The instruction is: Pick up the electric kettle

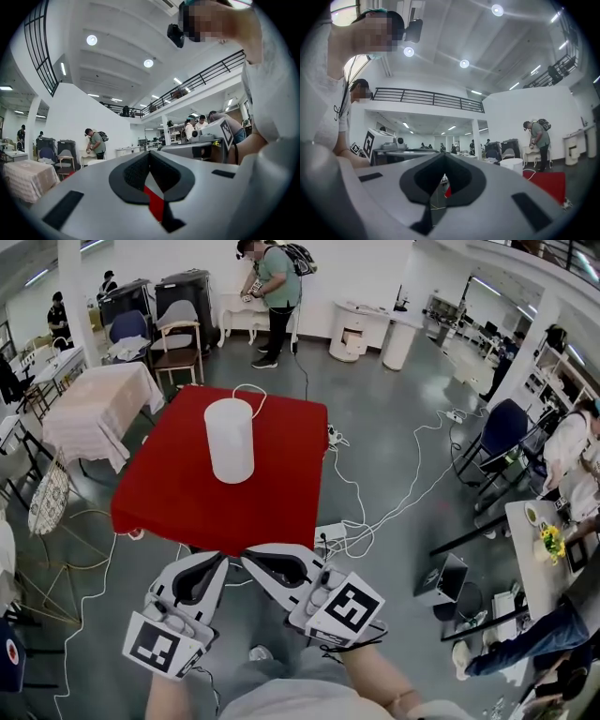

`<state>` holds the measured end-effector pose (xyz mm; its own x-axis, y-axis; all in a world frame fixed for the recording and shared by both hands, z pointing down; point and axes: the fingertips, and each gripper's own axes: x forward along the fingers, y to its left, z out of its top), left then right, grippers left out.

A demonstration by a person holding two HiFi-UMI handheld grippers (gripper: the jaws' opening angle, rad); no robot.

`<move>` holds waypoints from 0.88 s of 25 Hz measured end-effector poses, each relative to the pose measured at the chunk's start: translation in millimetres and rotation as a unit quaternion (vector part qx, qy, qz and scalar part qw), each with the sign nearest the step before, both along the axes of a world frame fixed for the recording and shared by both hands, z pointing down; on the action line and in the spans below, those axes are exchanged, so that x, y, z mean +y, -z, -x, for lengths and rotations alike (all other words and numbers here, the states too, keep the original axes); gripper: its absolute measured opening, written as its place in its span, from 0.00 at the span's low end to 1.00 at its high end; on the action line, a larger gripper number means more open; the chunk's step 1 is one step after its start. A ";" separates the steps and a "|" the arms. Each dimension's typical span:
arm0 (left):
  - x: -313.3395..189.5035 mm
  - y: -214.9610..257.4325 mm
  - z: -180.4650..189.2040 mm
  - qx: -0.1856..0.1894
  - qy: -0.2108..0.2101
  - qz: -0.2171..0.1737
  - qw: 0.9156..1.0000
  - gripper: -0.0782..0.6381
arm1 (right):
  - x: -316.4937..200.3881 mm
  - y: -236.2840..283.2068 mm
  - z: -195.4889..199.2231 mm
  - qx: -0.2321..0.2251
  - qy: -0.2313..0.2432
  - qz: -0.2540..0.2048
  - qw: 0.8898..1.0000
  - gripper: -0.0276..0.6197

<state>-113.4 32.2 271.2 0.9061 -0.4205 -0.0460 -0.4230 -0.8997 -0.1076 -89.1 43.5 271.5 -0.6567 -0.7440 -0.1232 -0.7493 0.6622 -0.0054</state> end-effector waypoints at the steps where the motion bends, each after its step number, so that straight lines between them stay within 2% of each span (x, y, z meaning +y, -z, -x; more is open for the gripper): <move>1: -3.9 -0.9 2.3 -0.001 -0.001 0.000 1.000 0.12 | -3.1 -1.1 1.4 0.001 -0.002 0.001 1.000 0.05; 7: -19.5 -7.4 9.7 0.001 -0.008 0.013 1.000 0.12 | -16.8 -4.8 3.6 0.003 -0.018 0.010 1.000 0.05; 13: -34.4 -11.7 -0.8 0.003 -0.011 0.017 1.000 0.12 | -32.0 -10.2 -7.8 0.009 -0.024 0.016 1.000 0.05; 22: -69.8 -8.2 -15.4 0.000 0.004 0.014 1.000 0.12 | -72.4 -8.1 -21.2 0.006 -0.005 0.016 1.000 0.05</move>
